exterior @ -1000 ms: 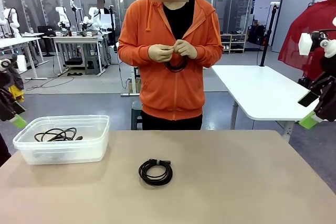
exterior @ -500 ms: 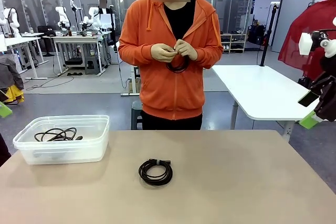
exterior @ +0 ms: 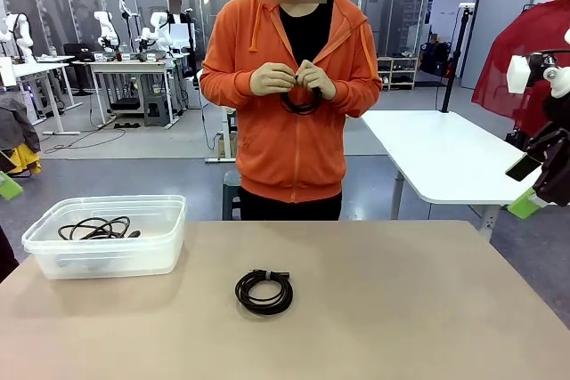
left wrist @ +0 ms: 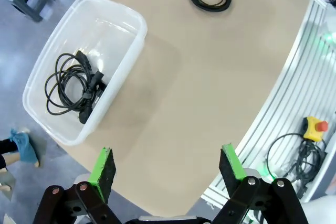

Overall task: Organize and store the cables.
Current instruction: Place the USB Extension Cable into the Organizing box.

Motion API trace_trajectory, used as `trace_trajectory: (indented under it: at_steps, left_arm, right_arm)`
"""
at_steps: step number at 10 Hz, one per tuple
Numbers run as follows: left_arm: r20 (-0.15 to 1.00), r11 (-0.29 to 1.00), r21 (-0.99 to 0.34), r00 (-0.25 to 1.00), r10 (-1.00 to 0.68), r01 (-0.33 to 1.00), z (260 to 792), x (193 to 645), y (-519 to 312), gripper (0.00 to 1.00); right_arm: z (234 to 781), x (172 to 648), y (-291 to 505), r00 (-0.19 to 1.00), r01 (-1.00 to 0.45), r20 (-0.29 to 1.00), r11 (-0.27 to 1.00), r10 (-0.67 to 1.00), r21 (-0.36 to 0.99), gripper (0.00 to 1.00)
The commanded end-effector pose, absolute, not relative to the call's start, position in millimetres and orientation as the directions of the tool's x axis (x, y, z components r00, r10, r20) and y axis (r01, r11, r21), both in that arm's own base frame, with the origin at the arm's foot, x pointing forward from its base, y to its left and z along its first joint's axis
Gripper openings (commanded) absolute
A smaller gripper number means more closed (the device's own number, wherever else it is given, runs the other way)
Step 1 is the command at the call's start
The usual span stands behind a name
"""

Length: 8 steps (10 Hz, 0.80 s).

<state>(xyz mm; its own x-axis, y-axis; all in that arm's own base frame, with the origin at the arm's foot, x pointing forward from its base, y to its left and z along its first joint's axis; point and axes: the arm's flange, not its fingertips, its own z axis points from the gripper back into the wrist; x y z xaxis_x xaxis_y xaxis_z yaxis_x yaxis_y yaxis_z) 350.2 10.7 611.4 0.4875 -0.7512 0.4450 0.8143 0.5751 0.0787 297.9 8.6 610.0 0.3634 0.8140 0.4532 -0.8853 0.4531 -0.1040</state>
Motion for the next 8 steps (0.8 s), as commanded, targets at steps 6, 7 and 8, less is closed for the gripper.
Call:
trace_trajectory:
  at_steps: [6,7,8]
  left_arm:
    - [0.445,0.583,0.089,0.491,-0.749,0.808,612.6,351.5,12.5,1.0]
    - [0.446,0.576,0.078,0.488,-0.75,0.814,611.2,350.4,12.4,1.0]
    - [0.406,0.521,0.11,0.44,-0.801,0.846,618.1,350.4,0.7,1.0]
  right_arm:
    - [612.3,298.2,9.4,0.372,-0.882,0.449,0.46,0.812,-0.1,1.0]
    - [612.3,298.2,9.4,0.372,-0.882,0.449,0.46,0.812,-0.1,1.0]
    - [612.3,298.2,9.4,0.372,-0.882,0.449,0.46,0.812,-0.1,1.0]
